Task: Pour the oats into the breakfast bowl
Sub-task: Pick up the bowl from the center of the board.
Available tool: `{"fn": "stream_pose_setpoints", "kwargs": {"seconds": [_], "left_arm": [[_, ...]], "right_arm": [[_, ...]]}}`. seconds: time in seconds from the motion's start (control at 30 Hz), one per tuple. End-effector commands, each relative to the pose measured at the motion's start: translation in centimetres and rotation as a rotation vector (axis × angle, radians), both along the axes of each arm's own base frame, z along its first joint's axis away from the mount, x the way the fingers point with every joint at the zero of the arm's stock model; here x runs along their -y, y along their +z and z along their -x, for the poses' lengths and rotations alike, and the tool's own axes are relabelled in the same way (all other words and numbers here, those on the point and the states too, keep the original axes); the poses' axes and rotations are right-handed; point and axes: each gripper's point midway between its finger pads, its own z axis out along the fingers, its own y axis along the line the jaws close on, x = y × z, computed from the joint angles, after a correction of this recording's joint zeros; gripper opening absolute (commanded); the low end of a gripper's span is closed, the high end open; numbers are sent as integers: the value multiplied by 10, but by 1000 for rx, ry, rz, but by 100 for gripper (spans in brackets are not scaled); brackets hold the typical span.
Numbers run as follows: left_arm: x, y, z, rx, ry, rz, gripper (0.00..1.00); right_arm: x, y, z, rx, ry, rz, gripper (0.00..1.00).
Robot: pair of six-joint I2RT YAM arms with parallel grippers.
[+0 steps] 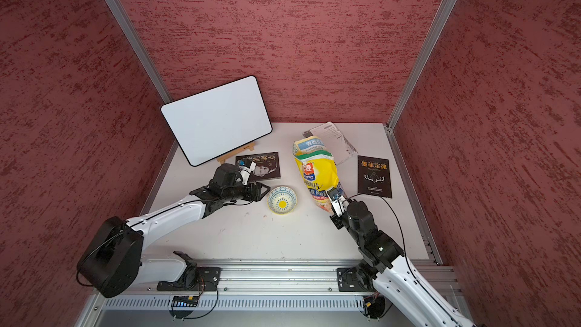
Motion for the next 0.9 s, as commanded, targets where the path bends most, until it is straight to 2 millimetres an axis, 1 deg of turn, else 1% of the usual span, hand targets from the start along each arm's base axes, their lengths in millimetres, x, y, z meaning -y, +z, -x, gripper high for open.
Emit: {"fn": "stream_pose_setpoints", "kwargs": {"seconds": [0.0, 0.13, 0.3, 0.47, 0.53, 0.57, 0.67, 0.77, 0.87], "left_arm": [[-1, -11, 7, -69, 1, -4, 81], [8, -17, 7, -98, -18, 20, 74], [24, -26, -2, -136, -34, 43, 66], [38, -33, -5, -164, -66, 70, 60], [44, -36, -5, -179, -80, 76, 54], [46, -37, -5, -185, -83, 77, 50], [48, -39, -6, -189, -88, 78, 41], [49, -39, -5, -190, -92, 78, 33], [49, -44, -5, -201, -99, 64, 29]], "right_arm": [[-6, 92, -12, 317, 11, -136, 0], [-10, 94, -10, 317, 31, -160, 0], [-11, 98, -10, 334, 33, -176, 0], [-13, 102, -9, 332, 45, -193, 0], [-14, 103, -9, 330, 48, -197, 0], [-14, 103, -10, 328, 46, -197, 0], [-14, 101, -12, 322, 40, -195, 0], [-16, 100, -13, 319, 43, -203, 0], [-18, 101, -14, 317, 48, -206, 0]]}}
